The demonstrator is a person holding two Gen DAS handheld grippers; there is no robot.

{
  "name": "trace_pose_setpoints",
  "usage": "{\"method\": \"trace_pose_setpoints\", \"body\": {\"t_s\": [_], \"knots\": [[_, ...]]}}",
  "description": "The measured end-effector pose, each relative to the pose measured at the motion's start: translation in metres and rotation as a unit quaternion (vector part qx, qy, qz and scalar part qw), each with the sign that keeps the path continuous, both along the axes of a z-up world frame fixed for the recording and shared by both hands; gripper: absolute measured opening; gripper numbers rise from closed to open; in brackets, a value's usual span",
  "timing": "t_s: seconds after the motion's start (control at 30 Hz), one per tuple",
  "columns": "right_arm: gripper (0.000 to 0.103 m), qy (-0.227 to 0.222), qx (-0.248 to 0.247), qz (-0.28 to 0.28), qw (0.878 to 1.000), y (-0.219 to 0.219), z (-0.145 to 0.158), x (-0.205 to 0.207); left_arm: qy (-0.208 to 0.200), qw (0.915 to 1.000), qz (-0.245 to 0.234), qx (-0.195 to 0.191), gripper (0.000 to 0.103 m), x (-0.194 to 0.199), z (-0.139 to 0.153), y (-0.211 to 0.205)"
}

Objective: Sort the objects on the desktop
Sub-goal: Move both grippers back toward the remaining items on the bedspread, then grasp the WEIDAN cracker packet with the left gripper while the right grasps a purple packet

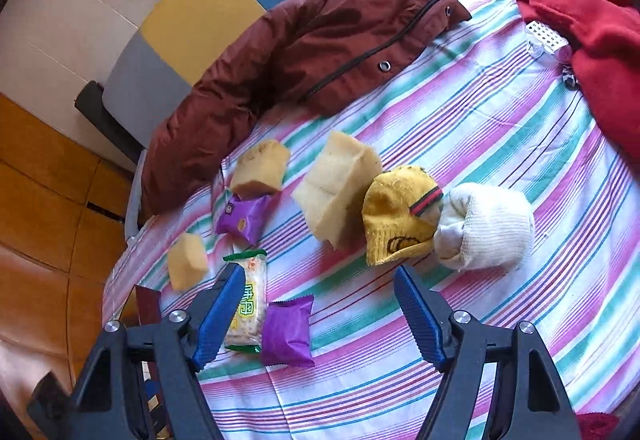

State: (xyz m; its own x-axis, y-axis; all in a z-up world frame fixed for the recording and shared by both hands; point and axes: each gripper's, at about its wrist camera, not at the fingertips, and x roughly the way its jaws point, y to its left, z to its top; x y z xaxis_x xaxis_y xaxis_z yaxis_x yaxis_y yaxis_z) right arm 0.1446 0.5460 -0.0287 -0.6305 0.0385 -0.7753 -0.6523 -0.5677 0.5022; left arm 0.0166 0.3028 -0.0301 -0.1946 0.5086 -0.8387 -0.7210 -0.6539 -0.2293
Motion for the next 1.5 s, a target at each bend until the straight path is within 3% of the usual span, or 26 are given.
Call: {"method": "trace_pose_setpoints", "body": {"t_s": [0.47, 0.83, 1.03, 1.1, 1.3, 1.5], "knots": [[0.081, 0.006, -0.001, 0.015, 1.000, -0.003, 0.006, 0.000, 0.000, 0.9991, -0.018, -0.038, 0.059, -0.027, -0.028, 0.088], [0.082, -0.006, 0.002, 0.030, 1.000, -0.008, 0.004, -0.008, 0.004, 0.9963, -0.019, -0.084, 0.063, -0.043, -0.059, 0.129], [0.082, -0.019, 0.014, 0.038, 0.999, -0.011, 0.002, -0.013, 0.008, 0.9968, -0.020, -0.077, 0.059, -0.048, -0.066, 0.130], [0.082, -0.022, 0.014, 0.040, 0.999, -0.011, 0.001, -0.013, 0.010, 0.9971, -0.021, -0.072, 0.051, -0.050, -0.065, 0.128], [0.082, -0.041, 0.018, 0.055, 0.997, -0.012, -0.006, -0.020, 0.011, 0.9976, -0.037, -0.057, 0.049, -0.046, -0.063, 0.115], [0.082, -0.072, 0.041, 0.089, 0.993, -0.021, -0.013, -0.031, -0.004, 0.9988, -0.011, -0.047, 0.049, -0.041, -0.065, 0.090]]}}
